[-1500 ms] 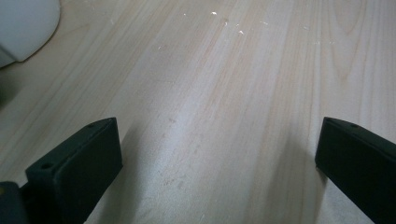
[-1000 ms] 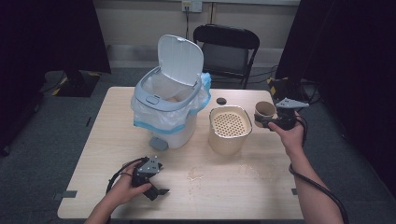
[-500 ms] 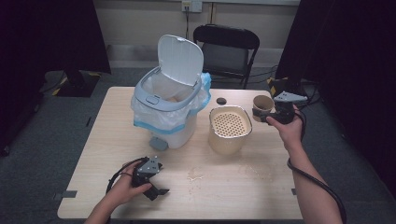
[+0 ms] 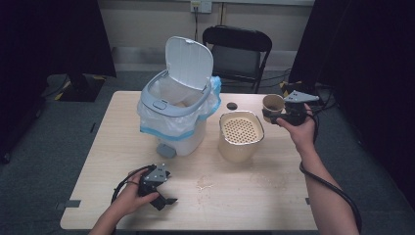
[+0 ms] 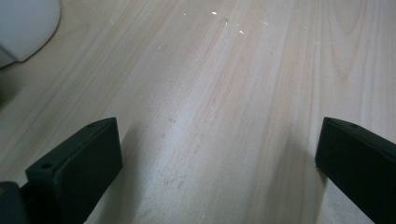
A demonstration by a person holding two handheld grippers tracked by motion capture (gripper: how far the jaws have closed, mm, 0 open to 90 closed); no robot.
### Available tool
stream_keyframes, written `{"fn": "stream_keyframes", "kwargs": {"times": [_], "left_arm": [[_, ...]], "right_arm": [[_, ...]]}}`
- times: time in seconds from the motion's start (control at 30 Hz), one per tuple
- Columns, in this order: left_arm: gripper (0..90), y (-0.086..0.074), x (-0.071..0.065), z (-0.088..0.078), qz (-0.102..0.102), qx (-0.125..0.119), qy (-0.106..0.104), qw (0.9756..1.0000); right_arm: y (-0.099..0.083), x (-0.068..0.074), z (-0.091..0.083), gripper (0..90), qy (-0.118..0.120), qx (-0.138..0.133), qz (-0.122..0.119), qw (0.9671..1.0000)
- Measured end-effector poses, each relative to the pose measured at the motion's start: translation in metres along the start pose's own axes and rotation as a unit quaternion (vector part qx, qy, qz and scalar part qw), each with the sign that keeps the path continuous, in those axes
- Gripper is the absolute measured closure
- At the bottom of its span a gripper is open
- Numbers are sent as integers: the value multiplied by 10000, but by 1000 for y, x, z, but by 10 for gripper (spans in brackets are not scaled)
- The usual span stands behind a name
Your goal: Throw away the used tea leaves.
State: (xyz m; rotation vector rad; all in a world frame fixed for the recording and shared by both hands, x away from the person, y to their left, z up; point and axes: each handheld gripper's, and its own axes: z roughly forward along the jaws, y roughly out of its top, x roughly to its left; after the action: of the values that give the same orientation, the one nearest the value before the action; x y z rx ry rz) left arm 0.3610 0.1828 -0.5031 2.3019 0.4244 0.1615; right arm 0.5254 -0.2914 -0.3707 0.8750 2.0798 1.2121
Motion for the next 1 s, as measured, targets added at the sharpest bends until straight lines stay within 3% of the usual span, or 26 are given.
{"fn": "stream_keyframes", "kwargs": {"times": [0.2,0.4,0.6,0.7,0.73,0.87,0.97,1.0], "left_arm": [[0,0,0,0,1,0,1,10000],[0,0,0,0,1,3,0,10000],[0,0,0,0,-6,0,4,10000],[0,0,0,0,-6,-1,4,10000],[0,0,0,0,-4,-1,6,10000],[0,0,0,0,-4,-1,5,10000],[0,0,0,0,-14,-11,7,10000],[0,0,0,0,-12,-8,4,10000]], "right_arm": [[10,5,0,277,-120,-194,-489,9985],[16,15,4,280,-268,-114,-1034,9942],[24,25,2,282,-518,-83,-1799,9823],[28,30,0,284,-575,-116,-2064,9767],[30,32,-1,284,-615,-104,-2191,9737],[35,42,-3,286,-877,46,-2862,9541],[39,50,-4,288,-1076,150,-3336,9364],[41,53,-4,288,-1193,197,-3501,9289]]}}
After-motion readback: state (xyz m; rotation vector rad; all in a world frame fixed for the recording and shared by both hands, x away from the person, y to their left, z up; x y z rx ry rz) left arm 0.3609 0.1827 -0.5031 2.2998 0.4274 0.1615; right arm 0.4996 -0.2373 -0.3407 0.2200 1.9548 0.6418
